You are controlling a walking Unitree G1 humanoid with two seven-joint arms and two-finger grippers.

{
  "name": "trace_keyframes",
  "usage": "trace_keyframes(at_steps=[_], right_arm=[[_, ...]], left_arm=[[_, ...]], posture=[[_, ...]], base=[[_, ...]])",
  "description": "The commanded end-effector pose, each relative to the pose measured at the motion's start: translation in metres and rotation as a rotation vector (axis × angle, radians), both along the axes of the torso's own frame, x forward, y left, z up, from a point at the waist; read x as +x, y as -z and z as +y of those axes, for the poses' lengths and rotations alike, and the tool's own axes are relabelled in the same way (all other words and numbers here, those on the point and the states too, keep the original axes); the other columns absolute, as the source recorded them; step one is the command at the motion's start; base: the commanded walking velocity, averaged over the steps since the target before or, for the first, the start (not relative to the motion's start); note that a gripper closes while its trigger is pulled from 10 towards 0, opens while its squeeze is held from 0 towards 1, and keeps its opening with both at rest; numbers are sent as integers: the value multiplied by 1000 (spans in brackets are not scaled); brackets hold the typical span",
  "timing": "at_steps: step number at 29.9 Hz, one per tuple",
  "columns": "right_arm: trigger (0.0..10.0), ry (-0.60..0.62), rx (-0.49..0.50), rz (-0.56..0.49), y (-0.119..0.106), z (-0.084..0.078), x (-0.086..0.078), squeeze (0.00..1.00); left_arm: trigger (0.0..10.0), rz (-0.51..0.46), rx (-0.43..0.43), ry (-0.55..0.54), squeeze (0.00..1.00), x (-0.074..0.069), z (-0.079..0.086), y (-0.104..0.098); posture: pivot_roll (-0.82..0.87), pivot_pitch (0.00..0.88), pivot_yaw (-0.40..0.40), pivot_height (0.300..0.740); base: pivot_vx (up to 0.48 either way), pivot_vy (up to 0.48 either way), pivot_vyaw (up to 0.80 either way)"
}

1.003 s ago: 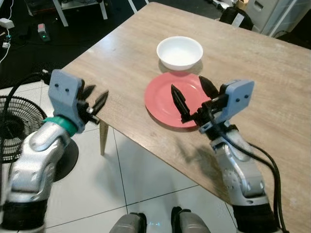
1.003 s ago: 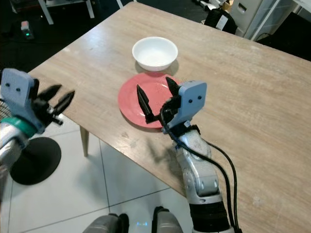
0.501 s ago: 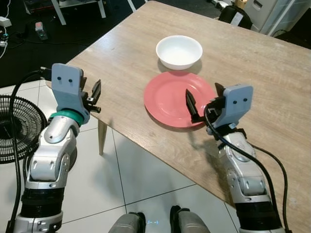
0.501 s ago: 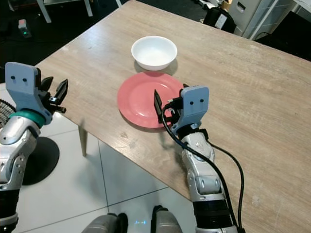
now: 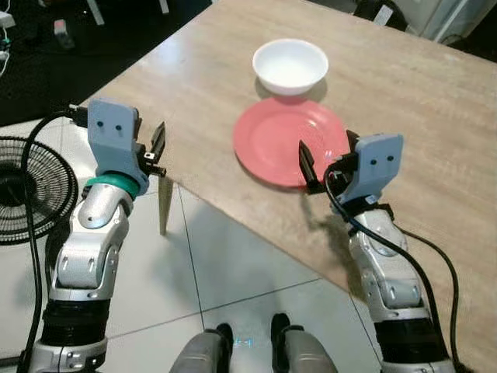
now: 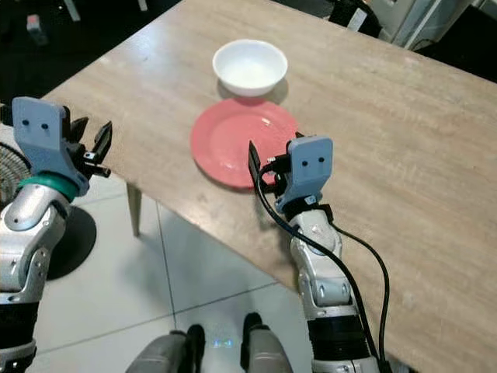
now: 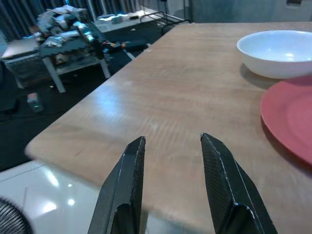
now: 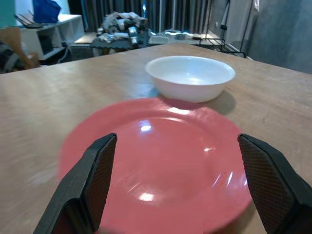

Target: Setting the table

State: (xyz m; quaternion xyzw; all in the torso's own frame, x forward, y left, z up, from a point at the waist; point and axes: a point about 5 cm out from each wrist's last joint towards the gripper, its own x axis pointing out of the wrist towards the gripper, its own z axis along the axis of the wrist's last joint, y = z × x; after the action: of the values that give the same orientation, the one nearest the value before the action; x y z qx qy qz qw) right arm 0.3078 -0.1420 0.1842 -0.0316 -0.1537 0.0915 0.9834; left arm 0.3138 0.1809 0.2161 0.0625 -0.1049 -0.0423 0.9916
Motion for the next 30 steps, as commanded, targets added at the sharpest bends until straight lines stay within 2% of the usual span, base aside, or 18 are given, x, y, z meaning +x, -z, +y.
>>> trace_keyframes(at_steps=[1, 30], right_arm=[[10000, 10, -1, 22, 7, -2, -1, 0], [10000, 31, 0, 26, 10, -5, 2, 0]], left_arm=[[10000, 15, -2, -8, 0, 0, 0, 5], [10000, -2, 2, 3, 0, 4, -2, 3]], posture=[[-8, 151, 91, 740], [-15, 142, 97, 740]], base=[[-431, 0, 0], [-420, 0, 0]])
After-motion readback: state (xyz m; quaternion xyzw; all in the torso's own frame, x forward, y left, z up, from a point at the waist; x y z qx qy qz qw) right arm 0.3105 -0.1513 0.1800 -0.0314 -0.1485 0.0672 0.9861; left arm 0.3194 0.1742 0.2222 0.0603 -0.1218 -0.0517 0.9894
